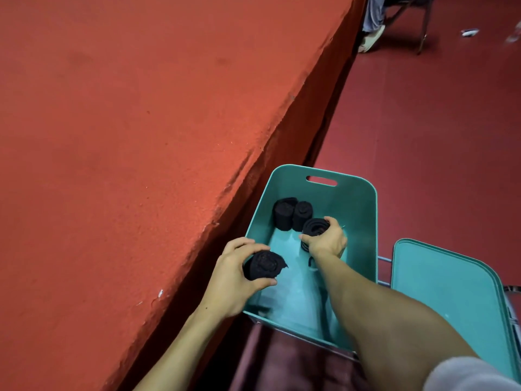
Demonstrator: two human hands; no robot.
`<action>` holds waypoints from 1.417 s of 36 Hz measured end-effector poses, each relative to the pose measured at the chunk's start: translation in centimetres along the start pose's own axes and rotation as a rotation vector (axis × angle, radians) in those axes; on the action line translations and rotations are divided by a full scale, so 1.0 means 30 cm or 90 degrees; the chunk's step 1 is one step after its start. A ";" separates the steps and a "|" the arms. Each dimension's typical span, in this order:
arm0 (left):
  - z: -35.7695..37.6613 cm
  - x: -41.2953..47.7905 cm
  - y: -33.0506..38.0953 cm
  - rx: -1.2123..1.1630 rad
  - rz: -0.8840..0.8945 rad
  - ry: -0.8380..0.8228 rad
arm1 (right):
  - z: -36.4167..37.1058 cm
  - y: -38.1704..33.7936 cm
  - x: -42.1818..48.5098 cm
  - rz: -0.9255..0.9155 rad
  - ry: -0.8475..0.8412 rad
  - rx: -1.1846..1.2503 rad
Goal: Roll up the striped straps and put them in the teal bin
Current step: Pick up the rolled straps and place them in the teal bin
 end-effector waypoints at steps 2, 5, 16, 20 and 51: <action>0.000 0.001 -0.001 0.002 -0.003 -0.002 | 0.015 0.007 0.012 0.005 0.011 0.006; 0.000 0.002 -0.003 -0.005 -0.002 -0.005 | 0.035 0.008 0.032 -0.011 0.013 0.014; 0.006 0.004 -0.006 -0.040 -0.002 -0.003 | 0.060 0.067 0.059 -0.063 0.031 0.117; 0.007 0.002 -0.010 -0.032 -0.002 -0.005 | 0.073 0.095 0.062 -0.007 0.040 0.176; 0.002 -0.002 -0.023 -0.025 0.006 -0.002 | 0.100 0.138 0.120 0.043 0.010 0.233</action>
Point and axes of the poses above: each hand's wrist, its own x-axis towards the middle knuckle, its own z-axis out of the palm, y = z × x, the point moved 5 cm from there along x, towards the middle knuckle, and after that the axes turned 3 degrees about -y, right-handed, at the moved point
